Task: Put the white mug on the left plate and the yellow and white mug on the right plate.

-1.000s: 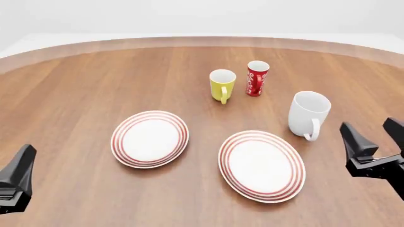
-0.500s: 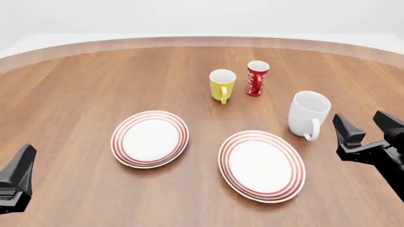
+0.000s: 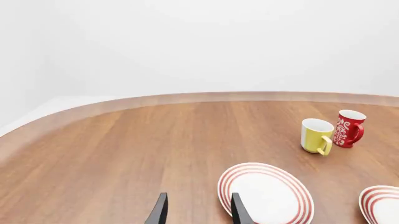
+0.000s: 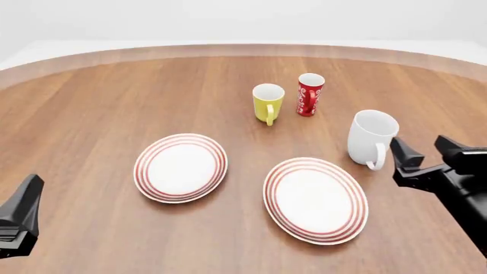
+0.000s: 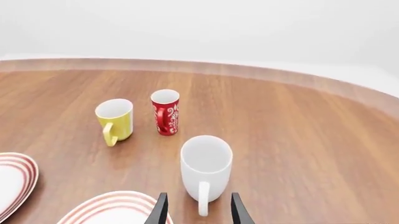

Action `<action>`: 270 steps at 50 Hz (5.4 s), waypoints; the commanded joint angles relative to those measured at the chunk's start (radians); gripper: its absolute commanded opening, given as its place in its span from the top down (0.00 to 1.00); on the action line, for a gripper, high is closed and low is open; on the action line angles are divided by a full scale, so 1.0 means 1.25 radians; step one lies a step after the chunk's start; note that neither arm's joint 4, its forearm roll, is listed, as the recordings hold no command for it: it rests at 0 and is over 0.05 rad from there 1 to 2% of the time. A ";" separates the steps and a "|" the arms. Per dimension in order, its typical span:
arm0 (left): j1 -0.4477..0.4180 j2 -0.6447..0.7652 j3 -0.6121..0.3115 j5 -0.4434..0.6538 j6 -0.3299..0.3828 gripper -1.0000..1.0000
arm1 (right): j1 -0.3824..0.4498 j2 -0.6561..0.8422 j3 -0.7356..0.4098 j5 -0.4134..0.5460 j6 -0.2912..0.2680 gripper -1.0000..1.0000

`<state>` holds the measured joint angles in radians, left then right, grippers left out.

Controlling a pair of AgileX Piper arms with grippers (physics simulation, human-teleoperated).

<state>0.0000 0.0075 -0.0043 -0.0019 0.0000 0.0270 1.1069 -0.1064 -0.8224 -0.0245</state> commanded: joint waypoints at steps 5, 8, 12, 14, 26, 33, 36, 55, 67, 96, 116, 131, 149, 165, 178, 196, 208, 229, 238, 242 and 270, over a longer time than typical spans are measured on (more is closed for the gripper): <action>0.000 0.000 0.000 0.000 0.000 0.00 | -0.005 0.108 -0.016 -0.071 0.015 0.00; 0.000 0.000 0.000 0.000 0.000 0.00 | -0.005 0.128 -0.019 -0.083 0.016 0.00; 0.000 0.000 0.000 0.000 0.000 0.00 | -0.004 0.162 -0.023 -0.105 0.021 0.00; 0.000 0.000 0.000 0.000 0.000 0.00 | -0.004 0.174 -0.026 -0.110 0.022 0.00; 0.000 0.000 0.000 0.000 0.000 0.00 | -0.006 0.225 -0.039 -0.135 0.026 0.00; 0.000 0.000 0.000 0.000 0.000 0.00 | -0.009 0.248 -0.049 -0.143 0.027 0.00; 0.000 0.000 0.000 0.000 0.000 0.00 | -0.011 0.272 -0.053 -0.157 0.028 0.00; 0.000 0.000 0.000 0.000 0.000 0.00 | -0.010 0.364 -0.078 -0.200 0.036 0.00; 0.000 0.000 0.000 0.000 0.000 0.00 | -0.013 0.414 -0.097 -0.216 0.037 0.00; 0.000 0.000 0.000 0.000 0.000 0.00 | -0.011 0.531 -0.126 -0.260 0.053 0.00; 0.000 0.000 0.000 0.000 0.000 0.00 | -0.019 0.654 -0.161 -0.299 0.067 0.00; 0.000 0.000 0.000 0.000 0.000 0.00 | -0.025 0.642 -0.154 -0.307 0.066 1.00; 0.000 0.000 0.000 0.000 0.000 0.00 | -0.024 0.543 -0.113 -0.298 0.066 1.00; 0.000 0.000 0.000 0.000 0.000 0.00 | -0.006 0.439 -0.091 -0.249 0.056 1.00; 0.000 0.000 0.000 0.000 0.000 0.00 | 0.056 0.330 -0.062 -0.198 0.031 1.00; 0.000 0.000 0.000 0.000 0.000 0.00 | 0.144 0.206 -0.061 -0.115 0.008 1.00; 0.000 0.000 0.000 0.000 0.000 0.00 | 0.182 0.128 -0.090 -0.033 -0.001 1.00; 0.000 0.000 0.000 0.000 0.000 0.00 | 0.273 0.176 -0.181 0.005 -0.014 1.00; 0.000 0.000 0.000 0.000 0.000 0.00 | 0.313 0.223 -0.237 0.016 -0.029 1.00; 0.000 0.000 0.000 0.000 0.000 0.00 | 0.325 0.237 -0.256 0.020 -0.032 1.00; 0.000 0.000 0.000 0.000 0.000 0.00 | 0.413 0.346 -0.381 0.033 -0.035 1.00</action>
<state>0.0000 0.0075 -0.0043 -0.0019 0.0000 0.5052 1.5033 -0.5369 -0.7836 -0.0719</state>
